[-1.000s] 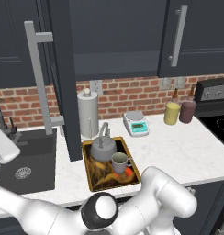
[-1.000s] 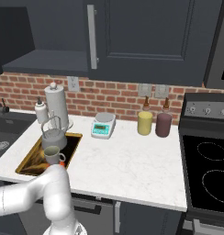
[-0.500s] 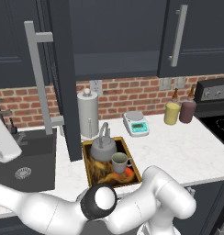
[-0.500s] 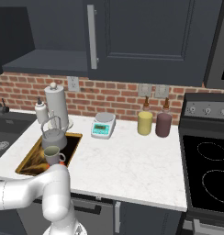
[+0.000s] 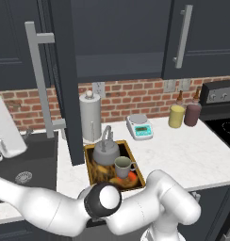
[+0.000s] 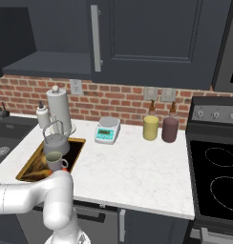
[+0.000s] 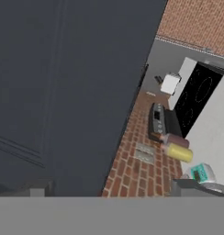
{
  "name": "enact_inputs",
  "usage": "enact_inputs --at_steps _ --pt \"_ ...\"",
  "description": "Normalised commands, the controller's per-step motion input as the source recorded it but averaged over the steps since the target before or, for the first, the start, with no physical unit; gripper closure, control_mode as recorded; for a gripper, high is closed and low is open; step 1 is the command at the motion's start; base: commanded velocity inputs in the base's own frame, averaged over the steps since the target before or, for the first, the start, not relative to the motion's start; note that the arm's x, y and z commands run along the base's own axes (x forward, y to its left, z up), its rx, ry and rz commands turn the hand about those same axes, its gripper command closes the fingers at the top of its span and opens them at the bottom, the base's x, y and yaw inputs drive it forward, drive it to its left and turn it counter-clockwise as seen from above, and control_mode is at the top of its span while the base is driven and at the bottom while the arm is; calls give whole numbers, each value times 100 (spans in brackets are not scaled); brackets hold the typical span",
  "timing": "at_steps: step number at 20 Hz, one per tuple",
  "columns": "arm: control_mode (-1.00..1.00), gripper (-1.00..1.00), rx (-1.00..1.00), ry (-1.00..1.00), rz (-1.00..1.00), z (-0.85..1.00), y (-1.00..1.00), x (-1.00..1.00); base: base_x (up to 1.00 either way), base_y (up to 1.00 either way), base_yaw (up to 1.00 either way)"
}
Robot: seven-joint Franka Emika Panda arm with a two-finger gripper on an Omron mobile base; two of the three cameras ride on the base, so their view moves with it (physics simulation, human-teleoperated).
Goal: Pick the kettle from the counter and place it on the tray. Then pick the mug from the cabinet and place it on the tray. Then close the cabinet doors.
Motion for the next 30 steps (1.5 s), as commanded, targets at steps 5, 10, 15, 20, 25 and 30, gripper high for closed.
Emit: enact_inputs --at_steps 5,10,15,20,25,30 --pt "-100 -100 0 0 0 17 -71 -1 0 0 0" --pt "-100 -100 0 0 0 13 -94 -13 0 0 0" --pt "-100 -100 0 0 0 4 -100 -38 0 0 0" --pt "-100 -100 -3 -1 0 0 -100 -43 0 0 0" --pt "-100 -100 -8 -6 0 0 -100 -33 0 0 0" --pt "-100 -100 -6 -5 0 0 -100 -3 0 0 0"
